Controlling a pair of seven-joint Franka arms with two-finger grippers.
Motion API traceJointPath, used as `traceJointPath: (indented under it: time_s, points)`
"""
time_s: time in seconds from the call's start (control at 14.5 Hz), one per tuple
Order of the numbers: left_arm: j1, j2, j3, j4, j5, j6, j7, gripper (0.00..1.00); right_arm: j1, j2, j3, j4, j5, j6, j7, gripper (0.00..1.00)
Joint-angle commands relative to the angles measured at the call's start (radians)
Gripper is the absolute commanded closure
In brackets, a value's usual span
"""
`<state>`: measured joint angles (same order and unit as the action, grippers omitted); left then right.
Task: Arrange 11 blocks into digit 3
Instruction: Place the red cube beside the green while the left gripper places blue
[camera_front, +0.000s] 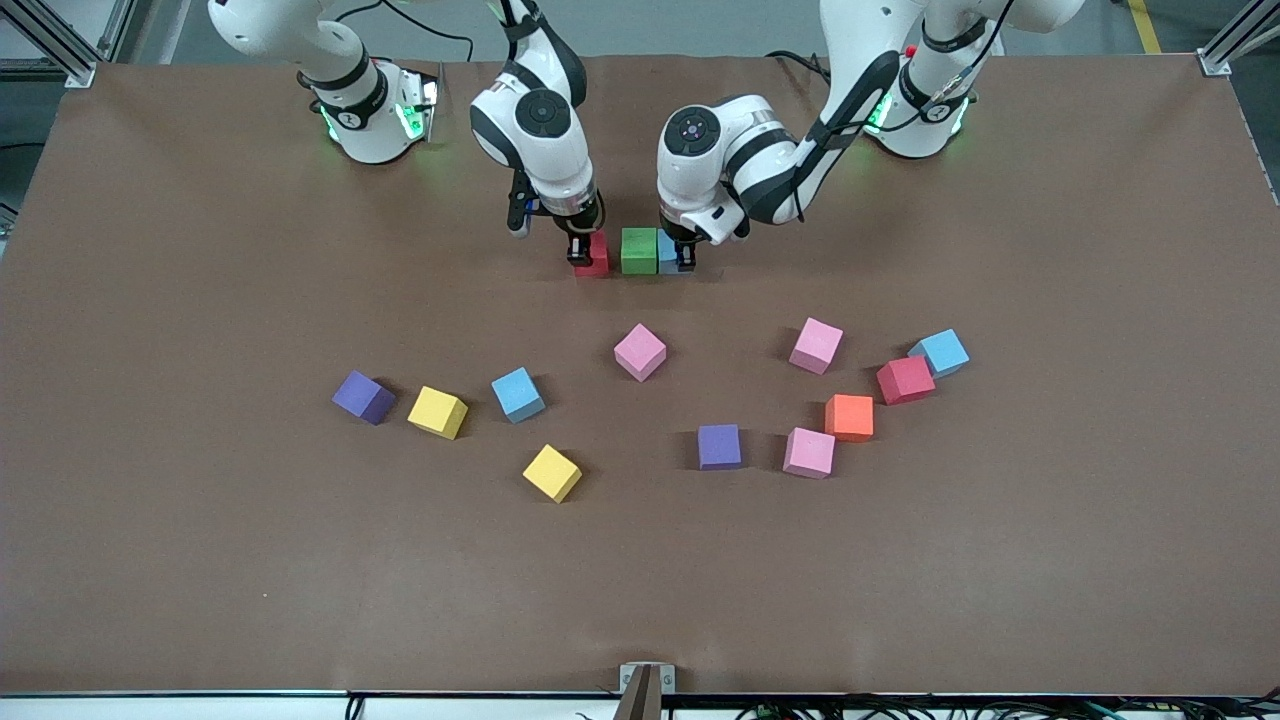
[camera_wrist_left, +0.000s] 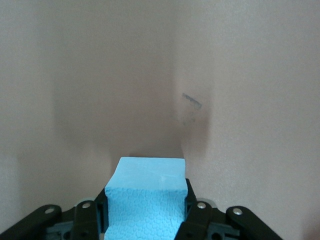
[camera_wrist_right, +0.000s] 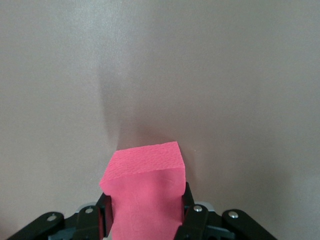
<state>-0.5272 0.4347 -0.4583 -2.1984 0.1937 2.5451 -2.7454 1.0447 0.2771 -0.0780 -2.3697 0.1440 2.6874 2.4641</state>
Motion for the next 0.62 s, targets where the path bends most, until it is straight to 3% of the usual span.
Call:
traceJointPath:
  time_s: [0.0, 0.07, 0.14, 0.21, 0.55]
  points:
    - [-0.011, 0.021, -0.002, 0.02, 0.007, -0.009, -0.111, 0.54, 0.014, 0.036, -0.005, 0.026, 0.023, 0.015, 0.009, 1.0]
    - [-0.019, 0.021, 0.0, 0.02, 0.009, -0.009, -0.111, 0.5, 0.015, 0.042, -0.005, 0.033, 0.023, 0.015, 0.009, 1.0]
    - [-0.019, 0.021, 0.0, 0.02, 0.01, -0.009, -0.106, 0.29, 0.015, 0.043, -0.005, 0.035, 0.023, 0.015, 0.009, 1.0]
    - [-0.019, 0.018, 0.0, 0.02, 0.012, -0.009, -0.105, 0.0, 0.015, 0.045, -0.005, 0.037, 0.025, 0.015, 0.009, 1.0]
    - [-0.013, -0.034, -0.003, 0.028, 0.016, -0.061, -0.077, 0.0, 0.017, 0.057, -0.003, 0.052, 0.025, 0.015, 0.012, 1.0]
